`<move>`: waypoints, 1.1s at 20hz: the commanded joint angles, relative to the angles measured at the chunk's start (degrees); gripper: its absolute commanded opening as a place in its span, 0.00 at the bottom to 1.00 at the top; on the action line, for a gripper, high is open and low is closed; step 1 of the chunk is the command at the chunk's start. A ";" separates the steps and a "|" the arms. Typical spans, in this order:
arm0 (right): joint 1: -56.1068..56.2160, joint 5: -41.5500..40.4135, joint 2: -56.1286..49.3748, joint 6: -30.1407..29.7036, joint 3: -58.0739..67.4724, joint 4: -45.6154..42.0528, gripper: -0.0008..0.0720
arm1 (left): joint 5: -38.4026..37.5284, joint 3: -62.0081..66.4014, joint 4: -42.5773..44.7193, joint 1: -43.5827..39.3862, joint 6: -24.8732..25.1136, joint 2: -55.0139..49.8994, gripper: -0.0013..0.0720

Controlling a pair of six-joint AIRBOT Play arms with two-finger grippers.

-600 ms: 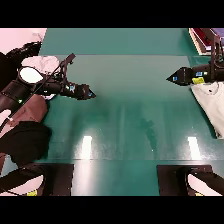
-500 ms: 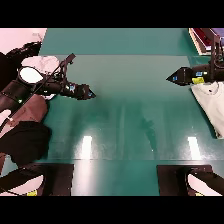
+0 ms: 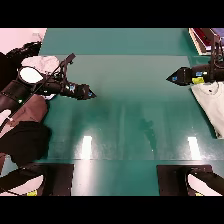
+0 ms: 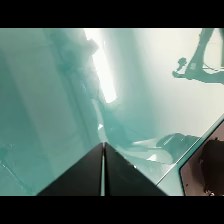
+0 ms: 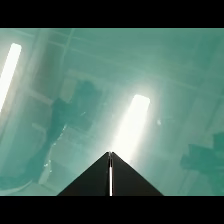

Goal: Fold the shirts.

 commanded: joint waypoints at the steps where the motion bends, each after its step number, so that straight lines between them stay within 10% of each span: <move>1: 0.02 1.33 0.02 0.02 0.04 0.00 0.03 | 0.02 0.02 -2.08 -0.04 -0.07 0.02 0.05; 4: 0.02 1.64 0.02 0.02 0.07 -0.02 0.03 | 3.85 0.76 -1.99 0.24 0.15 0.02 0.18; 5: 0.02 1.64 0.02 0.02 0.07 0.00 0.03 | 5.09 2.51 0.83 0.76 0.24 0.02 0.70; 6: 0.02 1.62 0.02 0.02 0.07 0.02 0.03 | 6.38 5.05 5.20 1.40 -0.13 -0.02 0.86; 12: 0.02 1.57 0.02 0.04 0.07 0.07 0.03 | 6.12 24.74 41.90 10.45 -11.93 -5.20 0.86; 22: 0.02 1.73 0.02 1.55 0.07 0.59 0.03 | 8.37 36.52 42.49 26.77 -11.98 -32.50 0.87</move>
